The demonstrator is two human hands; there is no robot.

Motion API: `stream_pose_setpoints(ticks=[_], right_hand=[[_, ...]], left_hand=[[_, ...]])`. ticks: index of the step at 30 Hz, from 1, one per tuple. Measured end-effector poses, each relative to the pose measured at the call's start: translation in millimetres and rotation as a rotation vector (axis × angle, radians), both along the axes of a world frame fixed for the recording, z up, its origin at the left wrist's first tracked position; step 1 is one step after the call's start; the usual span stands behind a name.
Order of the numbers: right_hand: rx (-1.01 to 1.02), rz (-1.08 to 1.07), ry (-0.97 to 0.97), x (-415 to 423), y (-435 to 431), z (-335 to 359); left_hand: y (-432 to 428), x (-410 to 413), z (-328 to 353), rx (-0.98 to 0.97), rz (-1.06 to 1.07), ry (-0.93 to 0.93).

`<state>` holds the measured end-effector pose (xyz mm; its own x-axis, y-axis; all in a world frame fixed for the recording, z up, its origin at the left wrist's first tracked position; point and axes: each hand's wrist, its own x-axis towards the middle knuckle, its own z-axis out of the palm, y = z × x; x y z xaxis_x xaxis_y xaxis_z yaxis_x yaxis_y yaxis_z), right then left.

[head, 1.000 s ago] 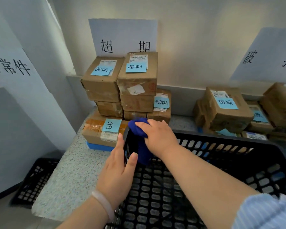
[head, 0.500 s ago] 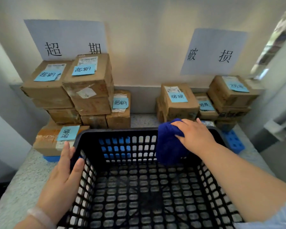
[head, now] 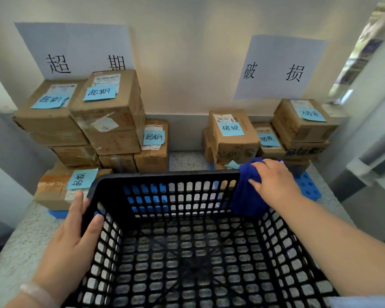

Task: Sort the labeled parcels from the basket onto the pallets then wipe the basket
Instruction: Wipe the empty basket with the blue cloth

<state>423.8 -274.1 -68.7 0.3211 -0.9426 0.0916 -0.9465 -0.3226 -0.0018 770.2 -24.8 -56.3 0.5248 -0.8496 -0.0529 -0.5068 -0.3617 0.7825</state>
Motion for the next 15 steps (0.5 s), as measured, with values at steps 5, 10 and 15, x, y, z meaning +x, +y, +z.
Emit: stream_pose_setpoints(ticks=[5, 10, 15], right_hand=[[-0.028, 0.194, -0.051, 75.0, 20.2, -2.1], [-0.009, 0.339, -0.058, 170.7, 47.5, -2.5], [0.028, 0.458, -0.116, 263.5, 72.6, -3.9]], left_hand=[[-1.1, 1.3, -3.6, -0.009, -0.001, -0.016], [0.2, 4.4, -7.8, 0.044, -0.018, -0.031], [-0.4, 6.8, -12.6, 0.041, -0.045, -0.093]])
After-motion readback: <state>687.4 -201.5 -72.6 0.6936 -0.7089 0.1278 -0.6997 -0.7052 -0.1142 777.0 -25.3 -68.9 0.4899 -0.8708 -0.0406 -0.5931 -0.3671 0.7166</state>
